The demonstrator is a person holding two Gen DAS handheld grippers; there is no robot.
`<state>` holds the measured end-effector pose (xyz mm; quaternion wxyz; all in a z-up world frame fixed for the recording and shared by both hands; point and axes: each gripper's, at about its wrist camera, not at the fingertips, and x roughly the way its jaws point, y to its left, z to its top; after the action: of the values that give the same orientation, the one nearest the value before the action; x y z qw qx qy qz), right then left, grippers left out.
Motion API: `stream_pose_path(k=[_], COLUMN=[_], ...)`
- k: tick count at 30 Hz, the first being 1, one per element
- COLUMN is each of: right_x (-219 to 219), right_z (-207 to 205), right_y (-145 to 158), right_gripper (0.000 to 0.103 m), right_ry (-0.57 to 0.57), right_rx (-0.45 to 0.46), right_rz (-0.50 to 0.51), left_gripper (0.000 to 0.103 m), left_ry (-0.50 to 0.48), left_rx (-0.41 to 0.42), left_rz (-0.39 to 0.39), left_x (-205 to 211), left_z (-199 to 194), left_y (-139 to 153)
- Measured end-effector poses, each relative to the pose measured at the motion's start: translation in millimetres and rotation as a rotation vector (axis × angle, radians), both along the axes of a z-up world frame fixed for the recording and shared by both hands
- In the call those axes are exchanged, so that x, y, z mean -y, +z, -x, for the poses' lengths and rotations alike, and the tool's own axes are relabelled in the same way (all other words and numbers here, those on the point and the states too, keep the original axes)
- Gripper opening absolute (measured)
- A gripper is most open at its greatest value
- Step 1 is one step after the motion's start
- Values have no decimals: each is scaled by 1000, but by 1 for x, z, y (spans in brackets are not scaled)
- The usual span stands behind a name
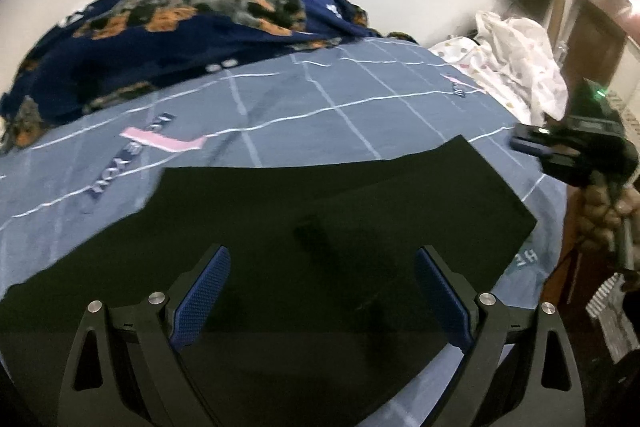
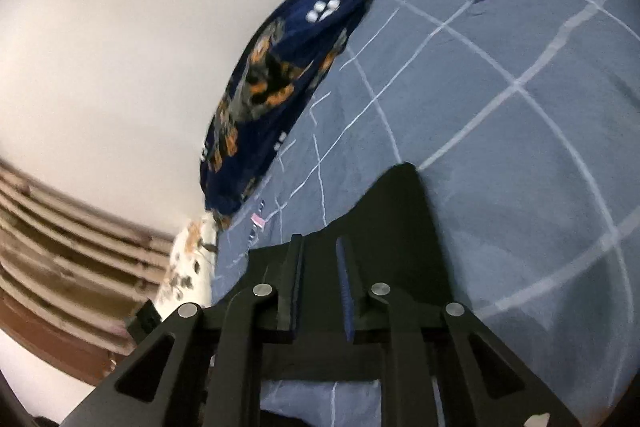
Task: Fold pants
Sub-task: 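Open the right gripper and release the folded trousers edge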
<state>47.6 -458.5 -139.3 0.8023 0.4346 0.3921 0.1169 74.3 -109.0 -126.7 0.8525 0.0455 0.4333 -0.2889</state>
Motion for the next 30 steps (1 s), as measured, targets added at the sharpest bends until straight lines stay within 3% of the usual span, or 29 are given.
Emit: stream_pose_path(k=[6, 10, 12, 16, 21, 22, 23, 26, 30], right_x=[-15, 0, 15, 34, 37, 38, 38, 33, 21], right_z=[-46, -49, -45, -40, -35, -31, -25, 2, 42], right_y=[-22, -43, -56, -75, -70, -64, -58, -41, -33], right_gripper=[15, 14, 2, 0, 1, 11, 11, 11, 11], right_ry=[114, 82, 48, 15, 1, 3, 14, 94, 173], right_rx=[-52, -119, -145, -145, -115, -88, -69, 0, 23], right_rz=[70, 107, 72, -74, -110, -114, -104, -110, -68], left_gripper=[93, 93, 93, 93, 93, 93, 93, 93, 93], left_ry=[-46, -56, -59, -49, -45, -48, -51, -57, -49], left_rx=[-13, -47, -64, -99, -105, -99, -89, -72, -79], left_rz=[-37, -49, -52, -59, -81, -89, -100, -120, -120], left_x=[28, 36, 40, 42, 43, 44, 45, 46, 47], left_z=[-1, -3, -5, -7, -6, -5, -5, -2, -1], left_y=[-17, -28, -33, -42, -49, -48, -48, -47, -50])
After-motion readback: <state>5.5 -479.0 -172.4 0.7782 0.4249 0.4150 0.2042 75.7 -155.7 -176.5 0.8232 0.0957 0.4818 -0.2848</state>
